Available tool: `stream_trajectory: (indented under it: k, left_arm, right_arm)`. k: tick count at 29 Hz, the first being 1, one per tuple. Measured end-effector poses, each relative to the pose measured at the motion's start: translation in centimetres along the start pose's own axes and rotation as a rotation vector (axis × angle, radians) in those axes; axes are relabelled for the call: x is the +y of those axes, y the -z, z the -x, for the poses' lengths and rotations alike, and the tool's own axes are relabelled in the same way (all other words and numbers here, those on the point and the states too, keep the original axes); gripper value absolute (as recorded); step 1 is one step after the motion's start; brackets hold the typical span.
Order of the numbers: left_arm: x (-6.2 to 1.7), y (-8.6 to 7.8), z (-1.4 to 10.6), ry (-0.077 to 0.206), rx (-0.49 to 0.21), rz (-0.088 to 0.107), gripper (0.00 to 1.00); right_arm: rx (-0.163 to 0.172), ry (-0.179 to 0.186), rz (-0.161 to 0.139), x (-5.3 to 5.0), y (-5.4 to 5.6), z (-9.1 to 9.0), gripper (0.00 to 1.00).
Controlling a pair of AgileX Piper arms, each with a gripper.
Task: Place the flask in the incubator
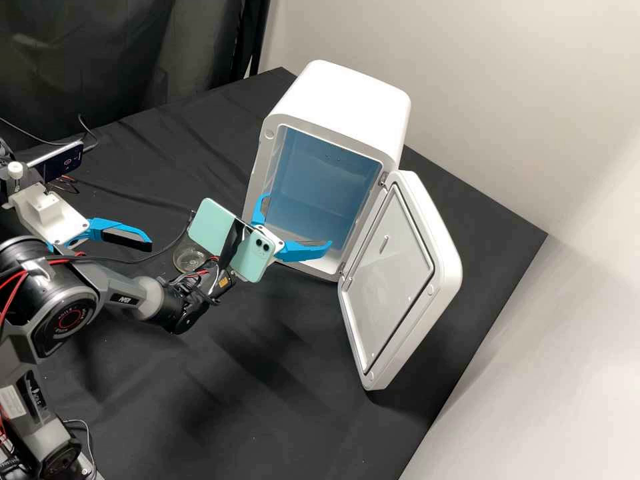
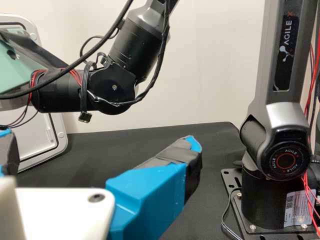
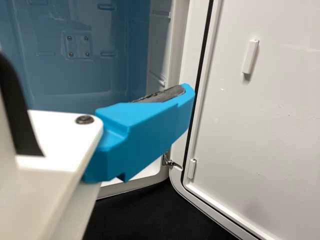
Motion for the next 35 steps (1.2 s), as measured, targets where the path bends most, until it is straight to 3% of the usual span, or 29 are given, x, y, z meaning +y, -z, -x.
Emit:
stream_trajectory:
  k: [13,17,24,35]
  left_arm:
    - [0.0,0.0,0.0,0.0,0.0,0.0,1.0]
    - [0.0,0.0,0.0,0.0,0.0,0.0,1.0]
    - [0.0,0.0,0.0,0.0,0.0,0.0,1.0]
    - [0.0,0.0,0.0,0.0,0.0,0.0,1.0]
  right_arm:
    - [0.003,-0.003,0.0,0.0,0.0,0.0,1.0]
    - [-0.01,0.007,-0.003,-0.3,-0.4,0.6,1.0]
    - [0.0,-0.019,-0.004,0.2,-0.4,2.1,1.0]
    - [0.008,-0.027,-0.002,0.3,-0.4,2.1,1.0]
